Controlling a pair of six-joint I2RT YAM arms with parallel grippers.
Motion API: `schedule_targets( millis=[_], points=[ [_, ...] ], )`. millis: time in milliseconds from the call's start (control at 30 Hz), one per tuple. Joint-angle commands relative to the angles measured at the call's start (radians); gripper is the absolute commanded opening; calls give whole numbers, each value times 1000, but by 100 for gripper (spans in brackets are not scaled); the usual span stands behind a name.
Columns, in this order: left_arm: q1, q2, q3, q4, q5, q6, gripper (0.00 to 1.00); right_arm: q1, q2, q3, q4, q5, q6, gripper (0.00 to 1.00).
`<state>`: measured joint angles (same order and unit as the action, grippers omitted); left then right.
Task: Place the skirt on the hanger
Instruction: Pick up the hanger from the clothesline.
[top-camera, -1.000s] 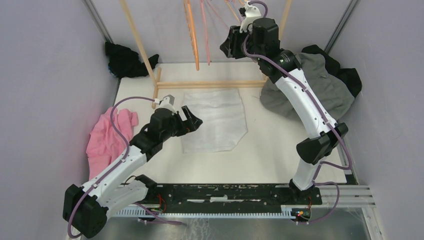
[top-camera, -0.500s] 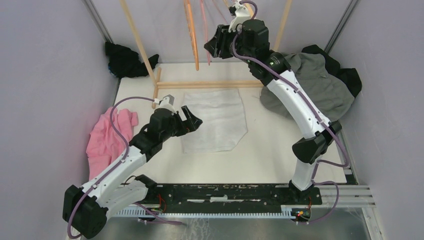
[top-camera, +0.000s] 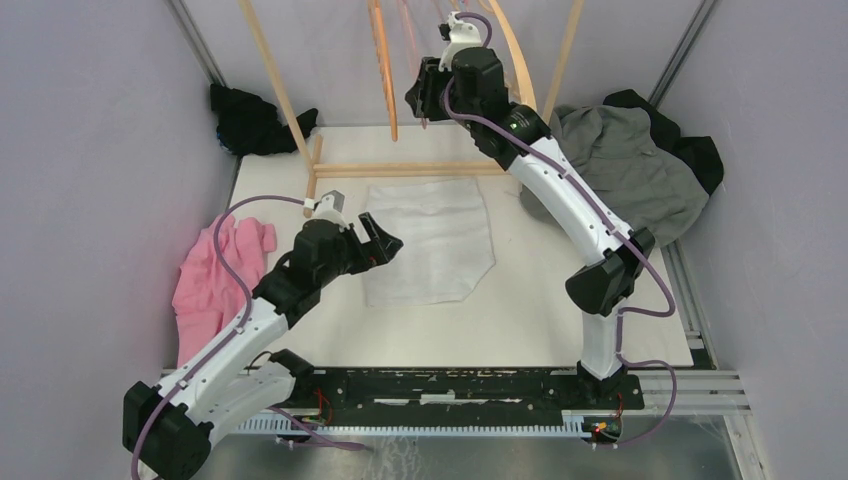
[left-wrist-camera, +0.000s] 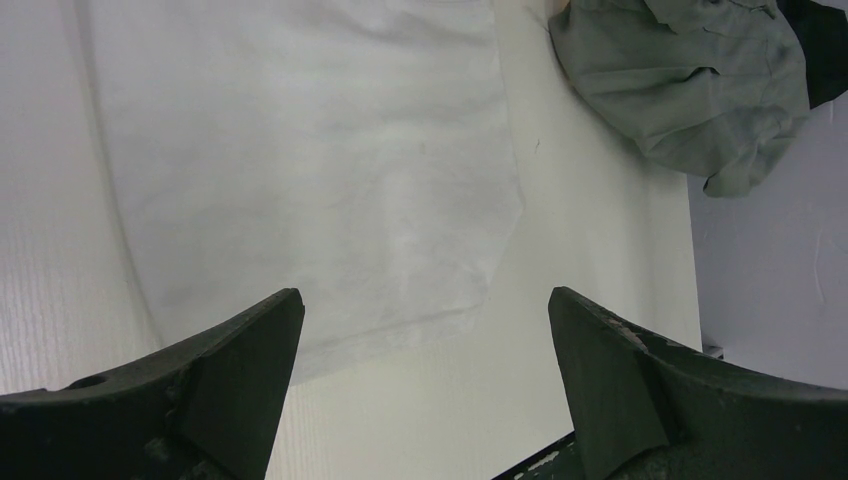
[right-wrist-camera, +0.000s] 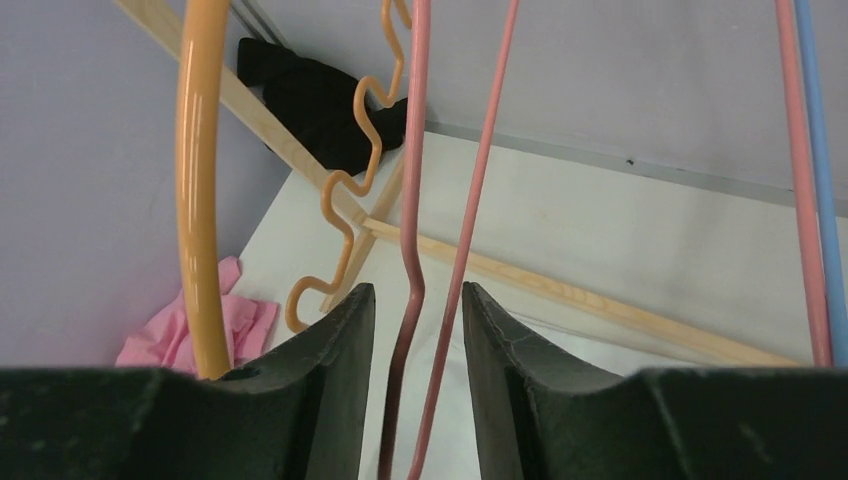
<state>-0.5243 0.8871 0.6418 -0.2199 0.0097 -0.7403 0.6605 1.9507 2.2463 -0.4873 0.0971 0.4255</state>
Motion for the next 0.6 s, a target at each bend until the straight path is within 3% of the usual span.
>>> schedule_targets(
  millis=[0,267,567],
  points=[
    [-4,-28,4,0,-1,9,99,8,13,77,22,77,-8,38],
    [-5,-35,10,-11,-2,12,99,21,2,104,17,139,-71,2],
    [-4,-31,27,-15,-8,25,99,70,-91,-32,203,210,-181,1]
  ],
)
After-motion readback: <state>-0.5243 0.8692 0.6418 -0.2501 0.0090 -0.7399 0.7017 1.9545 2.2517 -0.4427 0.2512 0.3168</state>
